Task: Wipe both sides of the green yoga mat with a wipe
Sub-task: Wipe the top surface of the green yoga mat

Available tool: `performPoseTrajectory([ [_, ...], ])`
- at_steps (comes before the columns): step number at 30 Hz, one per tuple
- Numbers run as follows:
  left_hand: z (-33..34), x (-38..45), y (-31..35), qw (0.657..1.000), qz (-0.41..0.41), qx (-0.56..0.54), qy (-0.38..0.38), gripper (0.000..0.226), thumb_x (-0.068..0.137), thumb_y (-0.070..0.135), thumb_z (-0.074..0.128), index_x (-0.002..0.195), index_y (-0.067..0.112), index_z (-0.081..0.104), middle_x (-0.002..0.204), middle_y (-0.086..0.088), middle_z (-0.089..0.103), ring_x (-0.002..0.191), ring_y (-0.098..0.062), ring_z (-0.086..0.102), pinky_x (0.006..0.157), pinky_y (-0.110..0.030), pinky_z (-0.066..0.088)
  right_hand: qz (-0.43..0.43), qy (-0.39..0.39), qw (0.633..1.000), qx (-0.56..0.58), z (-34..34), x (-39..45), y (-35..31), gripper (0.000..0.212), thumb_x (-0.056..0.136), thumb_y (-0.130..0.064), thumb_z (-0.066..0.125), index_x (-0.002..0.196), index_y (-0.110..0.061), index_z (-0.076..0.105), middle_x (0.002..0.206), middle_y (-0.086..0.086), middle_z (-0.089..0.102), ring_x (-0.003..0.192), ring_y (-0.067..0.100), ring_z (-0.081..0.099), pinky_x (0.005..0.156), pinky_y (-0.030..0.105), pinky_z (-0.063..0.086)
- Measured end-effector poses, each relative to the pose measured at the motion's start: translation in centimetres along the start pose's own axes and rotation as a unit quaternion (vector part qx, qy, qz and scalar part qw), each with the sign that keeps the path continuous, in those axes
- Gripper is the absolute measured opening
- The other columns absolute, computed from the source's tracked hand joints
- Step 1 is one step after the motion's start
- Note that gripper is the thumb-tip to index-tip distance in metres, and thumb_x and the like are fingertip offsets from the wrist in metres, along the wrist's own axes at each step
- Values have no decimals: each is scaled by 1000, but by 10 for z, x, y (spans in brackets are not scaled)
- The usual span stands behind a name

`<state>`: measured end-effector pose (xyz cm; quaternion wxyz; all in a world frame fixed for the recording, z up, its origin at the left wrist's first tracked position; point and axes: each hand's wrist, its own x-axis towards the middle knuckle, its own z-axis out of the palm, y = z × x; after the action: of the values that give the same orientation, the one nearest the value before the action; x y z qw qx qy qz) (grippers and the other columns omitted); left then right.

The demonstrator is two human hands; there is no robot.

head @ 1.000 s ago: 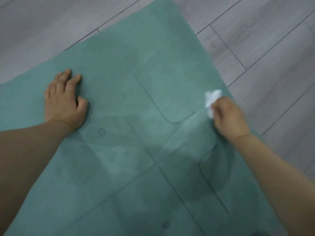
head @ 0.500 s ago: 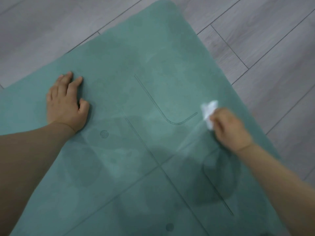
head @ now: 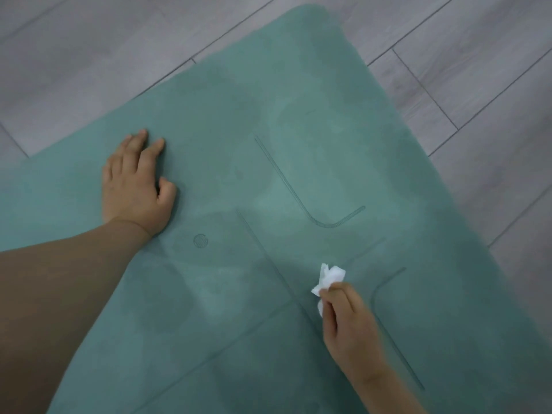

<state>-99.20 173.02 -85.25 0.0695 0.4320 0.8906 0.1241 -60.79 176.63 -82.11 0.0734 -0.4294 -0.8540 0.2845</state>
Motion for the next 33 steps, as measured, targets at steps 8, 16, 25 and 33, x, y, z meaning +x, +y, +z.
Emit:
performPoseTrajectory([
  [8, 1, 2, -4, 1000, 4, 6, -6, 68, 79, 32, 40, 145, 17, 43, 157, -10, 33, 146, -30, 26, 118, -47, 20, -119, -3, 993, 26, 84, 257, -141, 22, 88, -3, 47, 105, 2, 61, 107, 21, 60, 82, 39, 60, 64, 39, 47],
  [16, 0, 3, -4, 1000, 8, 6, -7, 68, 79, 33, 38, 145, 17, 44, 157, -10, 34, 146, -29, 27, 118, -45, 19, -78, 33, 996, 41, 90, 255, -148, 24, 84, -1, 54, 108, -1, 60, 119, 18, 57, 97, 36, 60, 79, 38, 47],
  [25, -1, 3, -3, 1000, -1, 11, -12, 67, 80, 34, 37, 145, 17, 44, 157, -9, 34, 146, -29, 26, 119, -45, 17, 125, 58, 989, 45, 25, 22, -48, 16, 89, -24, 46, 97, -29, 59, 107, -8, 60, 93, 15, 60, 80, 5, 39],
  [33, -3, 2, -3, 1000, 1, 7, -26, 68, 80, 33, 37, 146, 17, 43, 157, -9, 33, 146, -29, 25, 119, -46, 17, -18, 0, 999, 36, 79, 315, -155, 16, 87, -1, 54, 101, -1, 61, 124, 15, 56, 109, 29, 56, 85, 25, 35],
])
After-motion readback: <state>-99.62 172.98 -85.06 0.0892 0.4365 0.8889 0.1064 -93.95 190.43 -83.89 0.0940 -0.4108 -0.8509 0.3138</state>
